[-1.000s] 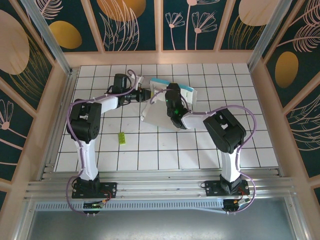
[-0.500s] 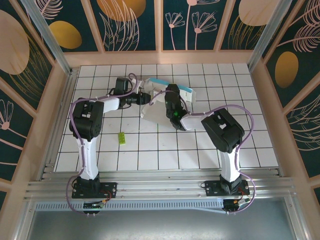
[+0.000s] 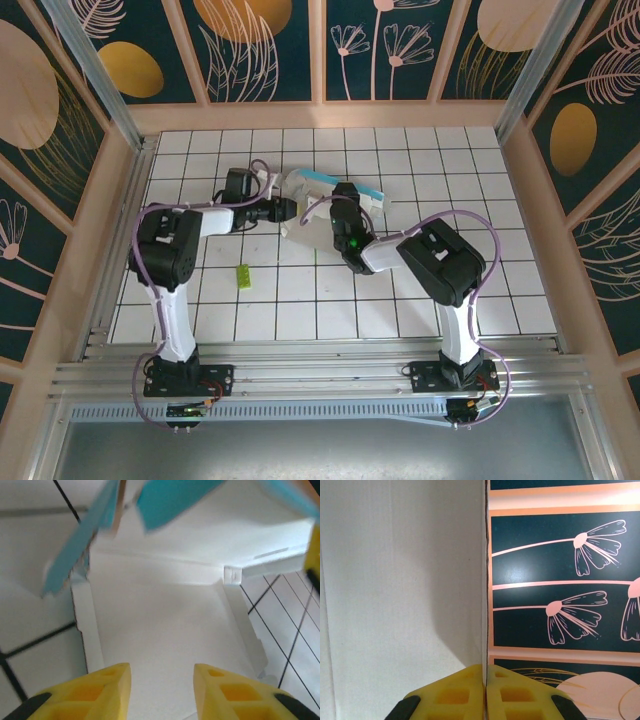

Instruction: Fold the paper box

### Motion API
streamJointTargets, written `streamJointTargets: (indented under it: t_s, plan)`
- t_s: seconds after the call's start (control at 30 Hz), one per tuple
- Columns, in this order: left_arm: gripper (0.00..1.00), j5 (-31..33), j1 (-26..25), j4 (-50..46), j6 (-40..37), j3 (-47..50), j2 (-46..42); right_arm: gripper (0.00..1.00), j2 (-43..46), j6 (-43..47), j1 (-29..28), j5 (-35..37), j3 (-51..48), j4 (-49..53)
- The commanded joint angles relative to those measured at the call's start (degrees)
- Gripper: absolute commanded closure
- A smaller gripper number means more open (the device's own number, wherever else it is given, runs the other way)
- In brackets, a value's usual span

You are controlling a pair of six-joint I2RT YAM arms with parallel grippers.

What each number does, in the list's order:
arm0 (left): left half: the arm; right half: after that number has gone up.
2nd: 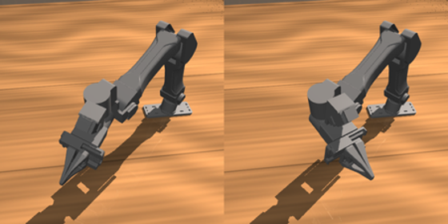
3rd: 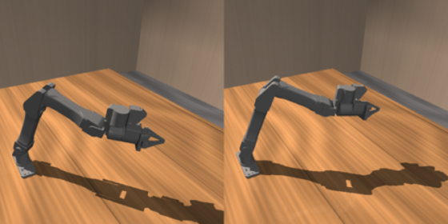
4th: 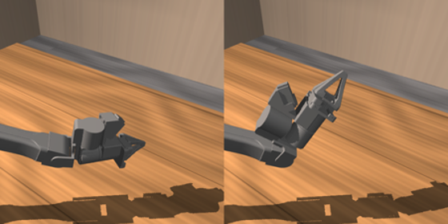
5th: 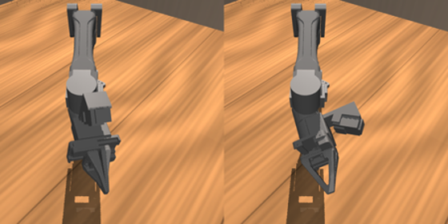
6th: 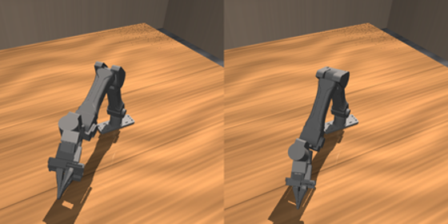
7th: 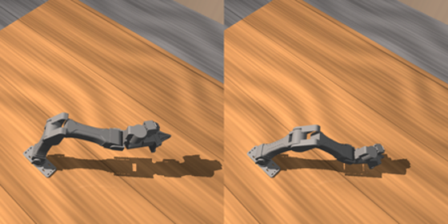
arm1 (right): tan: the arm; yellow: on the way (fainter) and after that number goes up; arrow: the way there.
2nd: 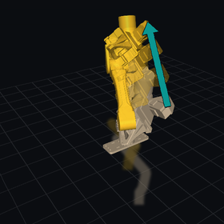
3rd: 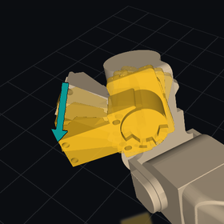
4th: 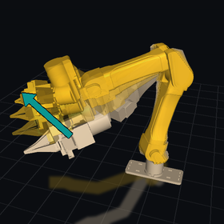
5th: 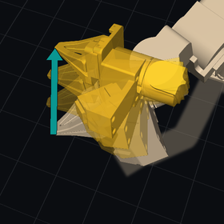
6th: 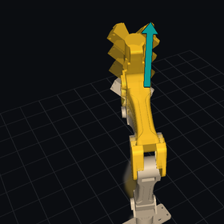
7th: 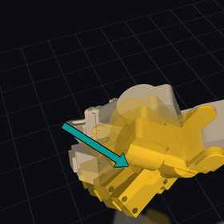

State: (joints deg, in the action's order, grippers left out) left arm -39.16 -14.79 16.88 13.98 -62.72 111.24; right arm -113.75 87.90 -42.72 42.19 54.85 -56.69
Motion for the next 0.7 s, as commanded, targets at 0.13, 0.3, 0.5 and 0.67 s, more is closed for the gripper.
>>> streamJointTargets:
  t_s: [0.13,0.3,0.5,0.67]
  plan:
    - [0.47,13.31,0.61,-12.33,-11.57,-8.4,-1.52,0.91,-0.01,-7.83,1.14,-1.4,5.31,10.51]
    - [0.42,16.33,0.6,-16.7,-14.65,-15.0,2.93,0.91,0.55,-13.47,1.85,-3.15,9.08,21.2]
    - [0.39,16.07,0.56,-21.48,-18.81,-22.96,8.37,0.91,0.64,-15.09,2.18,-3.83,9.93,24.94]
    - [0.43,12.72,0.72,-25.25,-18.58,-27.88,13.02,0.91,0.27,-15.79,2.29,-3.36,10.64,26.06]
